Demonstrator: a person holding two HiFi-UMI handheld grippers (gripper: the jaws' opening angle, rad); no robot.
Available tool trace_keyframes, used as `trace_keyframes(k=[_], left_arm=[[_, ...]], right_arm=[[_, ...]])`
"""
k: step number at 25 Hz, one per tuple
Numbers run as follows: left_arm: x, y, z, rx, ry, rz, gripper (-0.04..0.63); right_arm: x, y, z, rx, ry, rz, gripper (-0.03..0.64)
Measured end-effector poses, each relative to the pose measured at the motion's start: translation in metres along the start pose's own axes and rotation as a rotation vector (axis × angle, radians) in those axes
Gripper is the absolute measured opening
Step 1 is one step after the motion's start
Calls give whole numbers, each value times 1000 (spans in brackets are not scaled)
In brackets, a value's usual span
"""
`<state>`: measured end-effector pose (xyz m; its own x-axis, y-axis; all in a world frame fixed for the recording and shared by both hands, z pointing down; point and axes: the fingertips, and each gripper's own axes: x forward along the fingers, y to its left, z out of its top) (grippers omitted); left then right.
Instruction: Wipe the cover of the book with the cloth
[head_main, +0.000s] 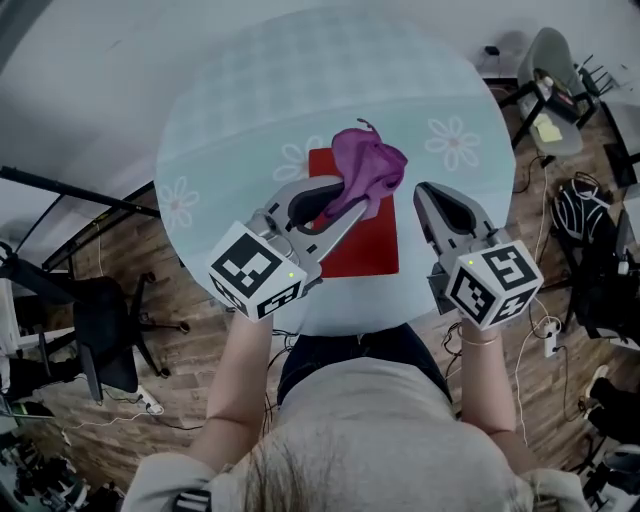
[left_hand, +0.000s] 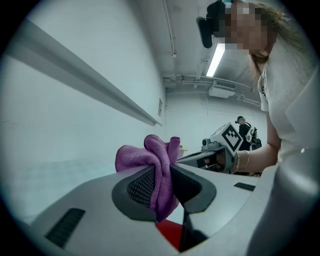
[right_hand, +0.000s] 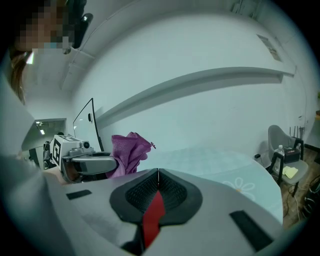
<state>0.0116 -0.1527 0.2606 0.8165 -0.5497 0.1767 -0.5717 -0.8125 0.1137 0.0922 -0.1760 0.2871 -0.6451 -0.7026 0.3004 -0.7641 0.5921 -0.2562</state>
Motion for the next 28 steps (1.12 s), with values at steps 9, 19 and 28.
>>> trace_keyframes(k=[9,19,28], left_arm=[[-28,11,31,-60,-159,81,100],[-51,19,48,-61,-269,154,100],[-59,22,45,-110,-323,194,100]], right_arm=[[0,18,36,-73,-102,21,21],[-1,34,51,-98,-166,41,21],[3,40,48,-113,-166,38,21]])
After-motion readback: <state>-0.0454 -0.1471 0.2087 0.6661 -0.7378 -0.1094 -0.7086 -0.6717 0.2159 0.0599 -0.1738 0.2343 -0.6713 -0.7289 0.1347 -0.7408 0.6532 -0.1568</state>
